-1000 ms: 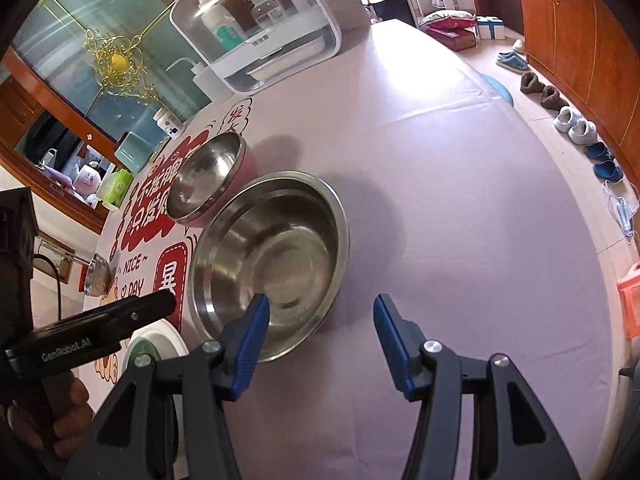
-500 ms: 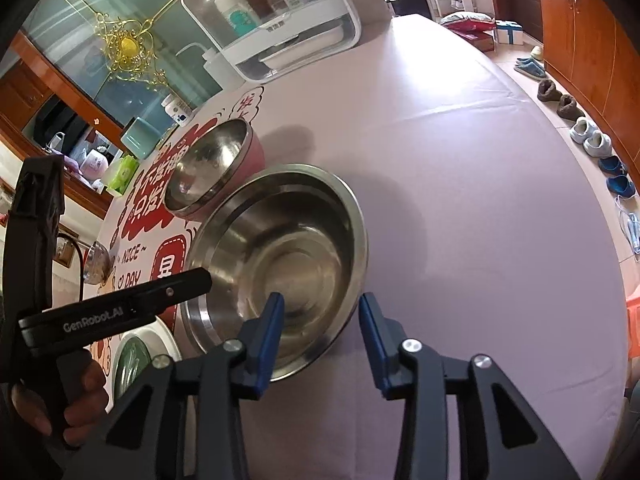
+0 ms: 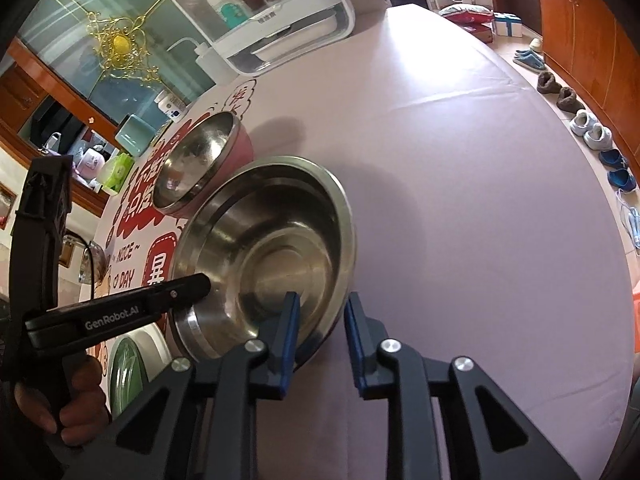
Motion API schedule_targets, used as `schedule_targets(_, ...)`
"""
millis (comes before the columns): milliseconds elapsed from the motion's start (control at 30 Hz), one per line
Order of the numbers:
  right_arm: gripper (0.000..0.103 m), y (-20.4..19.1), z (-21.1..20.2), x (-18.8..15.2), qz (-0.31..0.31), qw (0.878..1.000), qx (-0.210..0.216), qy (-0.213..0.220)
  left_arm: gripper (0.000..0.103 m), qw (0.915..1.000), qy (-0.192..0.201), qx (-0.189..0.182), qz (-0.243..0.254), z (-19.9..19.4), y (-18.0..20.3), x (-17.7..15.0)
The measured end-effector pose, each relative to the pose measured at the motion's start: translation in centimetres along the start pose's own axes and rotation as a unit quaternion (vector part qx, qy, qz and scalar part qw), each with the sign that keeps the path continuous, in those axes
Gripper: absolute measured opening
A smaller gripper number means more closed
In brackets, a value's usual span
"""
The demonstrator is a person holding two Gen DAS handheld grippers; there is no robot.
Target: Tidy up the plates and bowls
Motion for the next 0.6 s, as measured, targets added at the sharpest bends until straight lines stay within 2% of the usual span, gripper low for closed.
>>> schedule_targets(333,0.017,0.0,-0.2,-0.1,0.004,1.000,0.002,-0.001,0.012,0.9998,-0.002,0.006,0.017,0.5,1.0,0.2)
schedule_targets(600,0.017,0.5,-2.0,-0.5,0.011,1.000,-0.002,0.016,0.013,0.9993,0.008,-0.002,0.036,-1.2,2.0,-0.5)
Point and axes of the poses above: each gripper's, at about its wrist camera, not at the fingertips, and z roughly the way its jaws point, y to its right, x to its top, the point moved 5 cm from there along z, roughly the way its jaws point, and after that the axes turned 4 degrees about -x, right-handed, at the moved point
